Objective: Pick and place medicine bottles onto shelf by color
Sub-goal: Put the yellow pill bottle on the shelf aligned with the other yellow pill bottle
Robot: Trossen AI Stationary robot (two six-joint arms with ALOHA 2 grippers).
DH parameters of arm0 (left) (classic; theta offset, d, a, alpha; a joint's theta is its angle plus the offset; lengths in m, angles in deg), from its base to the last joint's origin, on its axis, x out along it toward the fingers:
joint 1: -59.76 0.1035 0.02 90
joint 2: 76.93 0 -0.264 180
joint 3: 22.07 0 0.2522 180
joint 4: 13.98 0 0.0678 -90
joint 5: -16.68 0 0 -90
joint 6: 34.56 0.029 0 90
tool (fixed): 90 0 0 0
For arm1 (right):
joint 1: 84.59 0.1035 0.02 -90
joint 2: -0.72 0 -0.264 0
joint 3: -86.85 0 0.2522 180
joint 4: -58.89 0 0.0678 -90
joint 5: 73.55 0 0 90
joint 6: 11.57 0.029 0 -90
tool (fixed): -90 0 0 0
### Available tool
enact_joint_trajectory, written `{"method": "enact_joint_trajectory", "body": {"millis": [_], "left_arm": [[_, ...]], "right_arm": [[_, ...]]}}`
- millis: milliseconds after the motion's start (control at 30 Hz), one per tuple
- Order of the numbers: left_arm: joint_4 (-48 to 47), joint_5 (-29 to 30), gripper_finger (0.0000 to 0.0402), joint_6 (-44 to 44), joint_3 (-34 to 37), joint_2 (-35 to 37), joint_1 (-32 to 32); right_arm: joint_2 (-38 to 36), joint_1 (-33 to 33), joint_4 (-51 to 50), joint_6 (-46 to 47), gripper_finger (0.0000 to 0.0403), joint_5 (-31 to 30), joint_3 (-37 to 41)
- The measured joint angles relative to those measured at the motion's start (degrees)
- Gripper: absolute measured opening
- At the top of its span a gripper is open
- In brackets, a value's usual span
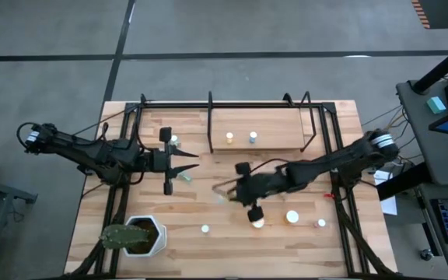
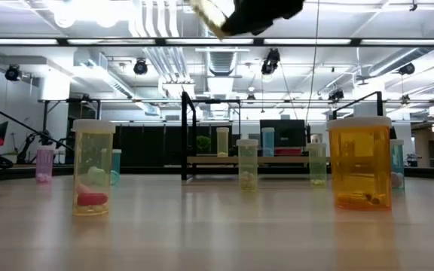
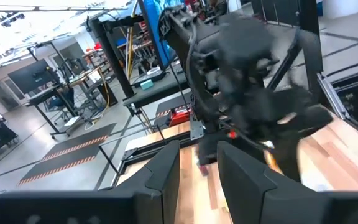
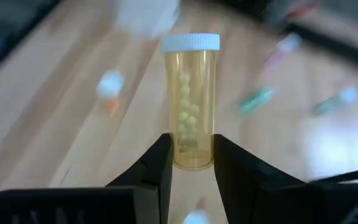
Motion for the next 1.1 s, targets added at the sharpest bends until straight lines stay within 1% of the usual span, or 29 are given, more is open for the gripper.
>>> {"method": "enact_joint_trajectory", "body": {"millis": [100,233,333,433,567,667,800,833,933,1000,1100], "left_arm": [[0.7,0.0,0.0091,-0.2,0.0,0.0,0.0],[0.6,-0.7,0.0091,-0.2,0.4,0.0,0.0],[3.7,-3.6,0.0091,-0.2,1.8,-0.1,0.2],[10.4,-4.8,0.0091,-0.2,4.8,-0.4,0.2],[18.7,-4.8,0.0097,-0.2,9.5,-1.3,0.5],[27.9,-4.6,0.0123,-0.2,13.4,-3.9,0.6],[37.7,1.7,0.0177,-1.3,15.8,-7.3,1.0],[39.6,2.6,0.0191,-1.8,16.2,-8.3,1.3],[43.1,2.8,0.0221,-1.8,16.6,-12.5,2.3],[45.3,2.6,0.023,-2.2,16.3,-15.4,2.9],[48.5,2.6,0.0232,-3.3,15.4,-19.6,3.7]], "right_arm": [[-4.4,-1.8,17.5,0.6,0.009,-1.5,8.3],[-8.0,-4.2,38.8,0.8,0.0091,-2.4,16.8],[-8.5,-5.7,49.5,0.0,0.0091,-5.8,21.1],[-7.3,-7.1,57.1,-0.4,0.0091,-6.5,23.7],[-5.4,-8.0,62.4,1.4,0.0091,-6.5,24.1],[-4.1,-8.4,63.3,1.7,0.0091,-7.1,24.1],[-3.7,-8.3,63.6,1.5,0.0091,-7.5,23.7],[-3.8,-8.3,63.7,1.5,0.0091,-7.5,23.7],[-3.8,-8.3,63.4,1.6,0.0091,-7.5,23.7],[-3.7,-8.3,63.4,1.8,0.0091,-7.5,23.7],[-3.7,-8.3,63.0,1.9,0.0091,-7.5,23.7]]}}
